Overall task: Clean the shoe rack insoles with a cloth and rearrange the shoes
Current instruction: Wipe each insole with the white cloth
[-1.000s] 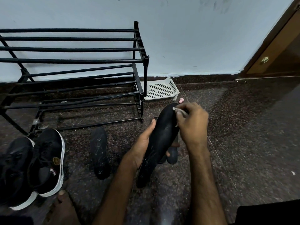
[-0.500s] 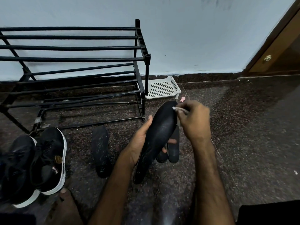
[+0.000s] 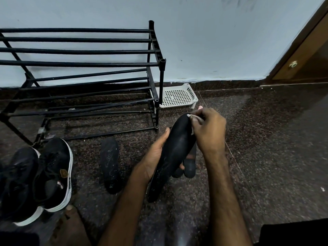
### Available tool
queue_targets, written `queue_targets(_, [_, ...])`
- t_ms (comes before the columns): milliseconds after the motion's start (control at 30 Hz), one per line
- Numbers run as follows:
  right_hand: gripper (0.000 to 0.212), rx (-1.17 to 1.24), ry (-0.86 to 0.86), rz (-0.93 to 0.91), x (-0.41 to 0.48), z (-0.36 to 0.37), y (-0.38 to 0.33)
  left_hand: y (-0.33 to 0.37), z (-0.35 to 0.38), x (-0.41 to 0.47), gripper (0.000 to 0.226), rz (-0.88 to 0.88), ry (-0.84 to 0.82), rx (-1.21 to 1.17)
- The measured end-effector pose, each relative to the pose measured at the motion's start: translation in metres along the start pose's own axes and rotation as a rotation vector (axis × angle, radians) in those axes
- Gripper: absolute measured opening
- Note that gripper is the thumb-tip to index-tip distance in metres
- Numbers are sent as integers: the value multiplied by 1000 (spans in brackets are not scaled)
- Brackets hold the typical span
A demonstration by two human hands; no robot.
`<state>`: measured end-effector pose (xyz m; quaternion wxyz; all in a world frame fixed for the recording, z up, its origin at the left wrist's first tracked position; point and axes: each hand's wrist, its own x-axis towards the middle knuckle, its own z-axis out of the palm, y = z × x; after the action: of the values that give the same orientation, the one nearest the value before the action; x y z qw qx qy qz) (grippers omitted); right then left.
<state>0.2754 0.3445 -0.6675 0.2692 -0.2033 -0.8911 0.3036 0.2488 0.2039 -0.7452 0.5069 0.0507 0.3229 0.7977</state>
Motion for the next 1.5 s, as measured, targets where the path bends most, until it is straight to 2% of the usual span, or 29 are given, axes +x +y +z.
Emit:
queue_targets(100, [11,0,-60,-64,1,5,-9,-2,-5,4,62,12,30,15])
queue_targets(200, [8,66,-375,-113,-13,11,-15,1,0,2,56,74,89,-79])
queue_targets(267, [5,47,-604,-108,-23,14,-12,5,1,2,61,113,143,-173])
queue_targets(333, [4,5,-682,-87,-30,14,-3,10,2,2,68,140,196,-155])
queue_targets(500, [4,182,-399,105,-30,-2,9,12,-2,5,76,106,309,-159])
queue_targets(600, [3,133,-234,148,-25,-7,22,10,-9,5,81,117,320,-152])
queue_targets(667, [1,144,-199,193,-26,-4,27,10,-12,5,79,150,320,-166])
queue_targets(767, [7,200,-204,283,-34,6,28,10,-13,5,76,226,338,-173])
queue_targets(900, [6,370,-421,405,-46,28,25,14,-16,5,76,337,369,-200])
queue_targets(967, [5,458,-454,425,-51,37,23,14,-18,6,77,367,399,-214])
queue_targets(1200, [8,445,-435,429,-52,42,25,13,-19,5,75,429,447,-198])
queue_targets(1333, [10,579,-454,448,-52,41,24,15,-17,5,87,432,473,-181])
queue_targets(1500, [22,593,-264,459,-46,47,12,12,2,4,95,374,366,-95])
